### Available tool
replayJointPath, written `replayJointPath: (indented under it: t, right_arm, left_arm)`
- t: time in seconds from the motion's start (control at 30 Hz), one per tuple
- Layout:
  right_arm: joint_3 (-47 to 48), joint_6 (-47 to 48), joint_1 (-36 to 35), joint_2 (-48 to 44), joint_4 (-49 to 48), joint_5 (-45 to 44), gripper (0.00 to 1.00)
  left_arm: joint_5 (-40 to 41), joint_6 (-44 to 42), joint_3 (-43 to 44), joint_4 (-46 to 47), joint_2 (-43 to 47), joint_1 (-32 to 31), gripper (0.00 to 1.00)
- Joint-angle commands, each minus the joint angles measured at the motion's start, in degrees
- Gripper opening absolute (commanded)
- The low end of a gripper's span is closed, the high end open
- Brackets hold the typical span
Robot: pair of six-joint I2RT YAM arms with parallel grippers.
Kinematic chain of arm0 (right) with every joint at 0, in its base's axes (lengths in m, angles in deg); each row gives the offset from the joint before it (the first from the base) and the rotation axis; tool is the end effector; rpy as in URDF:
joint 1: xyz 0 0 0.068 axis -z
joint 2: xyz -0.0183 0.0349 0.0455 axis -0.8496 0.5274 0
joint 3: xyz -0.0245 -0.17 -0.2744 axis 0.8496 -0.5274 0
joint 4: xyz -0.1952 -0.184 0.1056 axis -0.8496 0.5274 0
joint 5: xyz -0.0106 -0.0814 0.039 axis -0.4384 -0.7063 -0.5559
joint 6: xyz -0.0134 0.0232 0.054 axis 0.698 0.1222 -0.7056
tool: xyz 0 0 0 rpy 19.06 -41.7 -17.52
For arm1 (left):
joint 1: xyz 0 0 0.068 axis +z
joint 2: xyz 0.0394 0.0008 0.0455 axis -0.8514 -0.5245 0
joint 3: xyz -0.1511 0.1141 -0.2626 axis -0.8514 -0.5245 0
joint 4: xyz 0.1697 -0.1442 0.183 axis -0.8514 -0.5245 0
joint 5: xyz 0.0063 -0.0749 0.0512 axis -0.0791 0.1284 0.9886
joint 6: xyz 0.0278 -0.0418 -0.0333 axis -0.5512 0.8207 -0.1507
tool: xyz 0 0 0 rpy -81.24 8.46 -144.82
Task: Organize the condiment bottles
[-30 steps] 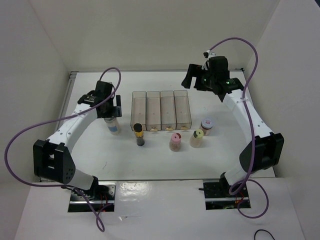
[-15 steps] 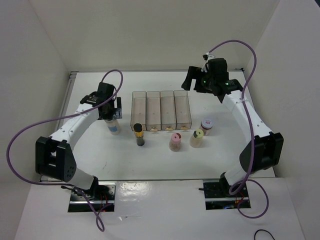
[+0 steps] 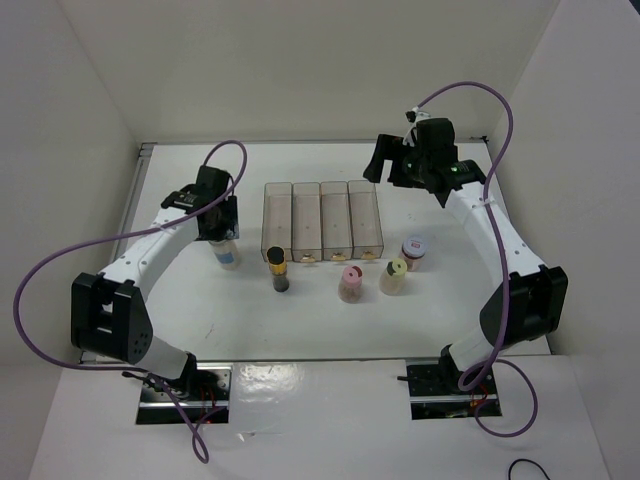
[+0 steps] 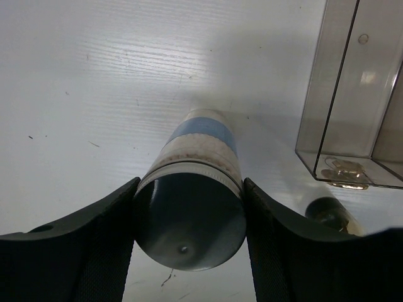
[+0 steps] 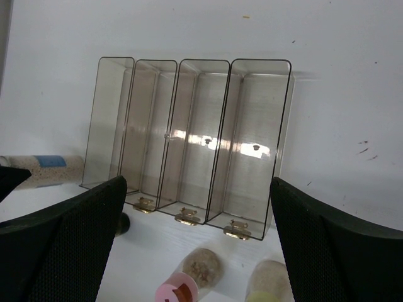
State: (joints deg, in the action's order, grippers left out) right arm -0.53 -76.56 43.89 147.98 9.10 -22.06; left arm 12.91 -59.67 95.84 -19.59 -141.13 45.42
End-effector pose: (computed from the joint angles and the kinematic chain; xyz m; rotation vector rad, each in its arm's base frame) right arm 0.3684 0.1017 0.4092 -0.0276 2.1961 0.5081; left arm 0.3308 -0.0640 0.3096 -0.2859 2.4880 0.0930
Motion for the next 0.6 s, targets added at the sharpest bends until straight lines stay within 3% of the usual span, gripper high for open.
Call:
replayJointPath:
  t: [0.0, 0.2, 0.57]
  right_arm:
    - [-0.1, 0.2, -0.5, -2.3, -1.5, -0.4, 0.98]
    - [-0.1, 0.2, -0.5, -2.3, -1.5, -1.0, 0.98]
    - [-1.2, -0.3, -0.5, -2.8, -1.5, -2.0, 0.98]
  left_arm:
    - [0.1, 0.8, -0.2, 0.4, -0.3, -0.1, 0.65]
    - [-0.5, 0.8, -0.2, -0.1, 0.2, -0.1, 0.46]
    - [0.8, 0.3, 12.2, -5.5, 2.4, -0.1, 0.37]
